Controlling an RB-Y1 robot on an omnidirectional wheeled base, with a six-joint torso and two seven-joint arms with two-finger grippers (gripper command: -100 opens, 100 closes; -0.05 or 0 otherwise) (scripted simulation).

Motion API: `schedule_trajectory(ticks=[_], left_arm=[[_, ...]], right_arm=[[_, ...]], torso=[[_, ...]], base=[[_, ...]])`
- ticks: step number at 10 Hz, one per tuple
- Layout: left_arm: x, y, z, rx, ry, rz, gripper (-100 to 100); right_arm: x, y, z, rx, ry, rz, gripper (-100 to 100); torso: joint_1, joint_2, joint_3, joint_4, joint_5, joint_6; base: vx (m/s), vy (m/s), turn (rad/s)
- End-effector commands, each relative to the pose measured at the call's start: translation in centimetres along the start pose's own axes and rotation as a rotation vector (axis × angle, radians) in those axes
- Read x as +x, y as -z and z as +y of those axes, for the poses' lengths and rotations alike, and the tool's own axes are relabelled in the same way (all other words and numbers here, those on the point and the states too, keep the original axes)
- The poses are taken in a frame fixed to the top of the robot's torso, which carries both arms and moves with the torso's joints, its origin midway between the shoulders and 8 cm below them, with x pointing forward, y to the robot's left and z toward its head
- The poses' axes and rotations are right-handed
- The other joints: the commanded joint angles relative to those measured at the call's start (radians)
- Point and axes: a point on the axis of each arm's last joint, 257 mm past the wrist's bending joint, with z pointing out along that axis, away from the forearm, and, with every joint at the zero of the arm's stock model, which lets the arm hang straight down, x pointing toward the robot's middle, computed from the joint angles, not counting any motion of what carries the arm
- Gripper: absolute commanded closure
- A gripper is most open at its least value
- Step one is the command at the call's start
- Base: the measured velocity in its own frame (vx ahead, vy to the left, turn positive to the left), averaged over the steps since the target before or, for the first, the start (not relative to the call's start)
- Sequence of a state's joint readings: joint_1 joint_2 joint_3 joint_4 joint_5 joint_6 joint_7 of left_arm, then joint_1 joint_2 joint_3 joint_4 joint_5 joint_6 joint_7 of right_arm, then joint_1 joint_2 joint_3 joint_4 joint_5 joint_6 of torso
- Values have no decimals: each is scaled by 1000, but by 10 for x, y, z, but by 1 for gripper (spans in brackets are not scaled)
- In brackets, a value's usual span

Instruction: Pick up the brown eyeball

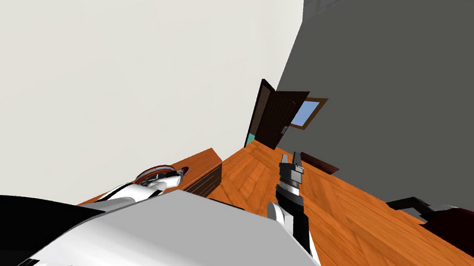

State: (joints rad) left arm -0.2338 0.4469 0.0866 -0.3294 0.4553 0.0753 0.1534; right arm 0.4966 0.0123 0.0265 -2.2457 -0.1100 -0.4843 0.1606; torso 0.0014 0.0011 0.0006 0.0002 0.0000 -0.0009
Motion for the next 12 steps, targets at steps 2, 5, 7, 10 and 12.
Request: schedule_trajectory(ticks=[2, 5, 7, 10, 12], left_arm=[[0, 0, 0, 0, 0, 0, 100], [0, 0, 1, -2, 1, 0, 100], [3, 1, -3, -3, -27, 14, 100], [6, 1, -6, 4, -27, 19, 100], [11, 2, -9, 2, -57, 36, 100]], right_arm=[[0, 0, 0, 0, 0, 0, 0], [0, 0, 0, 0, 0, 0, 0], [0, 0, 0, 0, 0, 0, 0], [0, 0, 0, 0, 0, 0, 0], [0, 0, 0, 0, 0, 0, 0]], torso=[[0, -1, 0, 0, 0, 0], [-1, -1, 0, 0, 0, 0], [-1, -1, 0, 0, -1, 0], [-3, -2, -1, 0, -2, 0], [-2, 0, 0, 0, -2, -1]], base=[[0, 0, 0], [0, 0, 0], [29, -13, 137], [29, -27, 40], [26, -21, 171]])
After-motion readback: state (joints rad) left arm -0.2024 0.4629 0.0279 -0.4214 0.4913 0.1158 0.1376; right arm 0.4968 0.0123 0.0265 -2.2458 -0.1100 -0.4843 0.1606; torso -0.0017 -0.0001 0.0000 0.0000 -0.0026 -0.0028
